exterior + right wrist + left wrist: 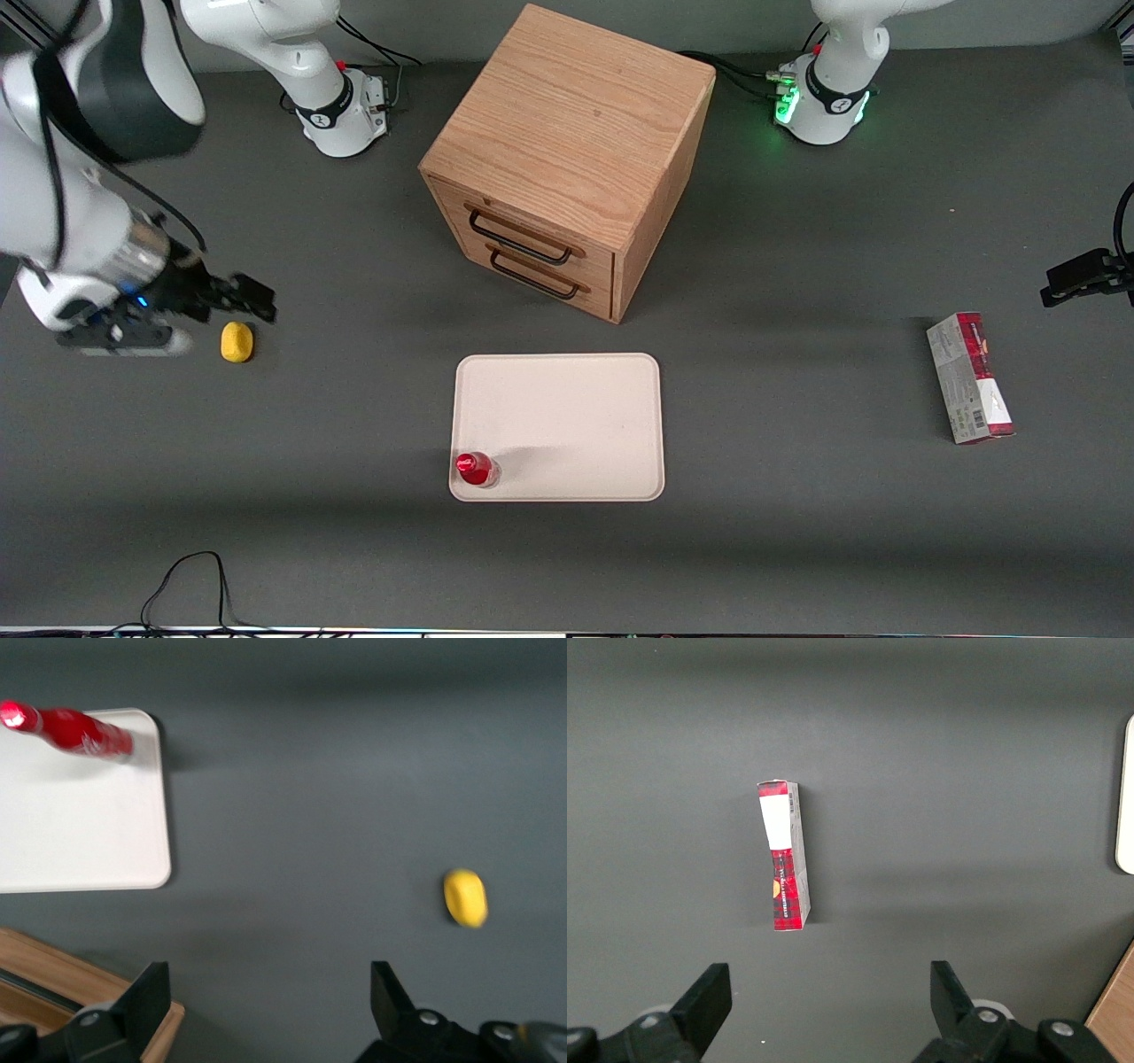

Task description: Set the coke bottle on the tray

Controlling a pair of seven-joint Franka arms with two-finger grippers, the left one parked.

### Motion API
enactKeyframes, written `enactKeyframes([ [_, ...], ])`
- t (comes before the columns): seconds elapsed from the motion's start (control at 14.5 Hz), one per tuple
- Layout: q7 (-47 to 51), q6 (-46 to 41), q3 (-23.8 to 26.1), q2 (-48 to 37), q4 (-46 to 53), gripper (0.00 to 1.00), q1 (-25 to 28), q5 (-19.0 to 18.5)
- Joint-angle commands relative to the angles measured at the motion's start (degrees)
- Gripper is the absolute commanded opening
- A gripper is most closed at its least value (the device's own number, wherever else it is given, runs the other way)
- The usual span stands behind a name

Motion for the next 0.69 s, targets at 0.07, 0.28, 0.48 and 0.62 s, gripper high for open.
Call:
enactKeyframes([
  [0.07, -7.12, 2.23, -5.48, -13.2, -13.27, 1.0, 0.75, 0.6],
  [0.28, -8.65, 0.55, -6.12, -13.39, -11.44, 1.0, 0.66, -0.72],
  [0.48, -8.3, -0.41, -6.12, -12.42, -9.24, 1.0, 0.57, -0.81],
  [0.62, -8.04, -0.42, -6.12, -11.89, -8.79, 1.0, 0.57, -0.98],
])
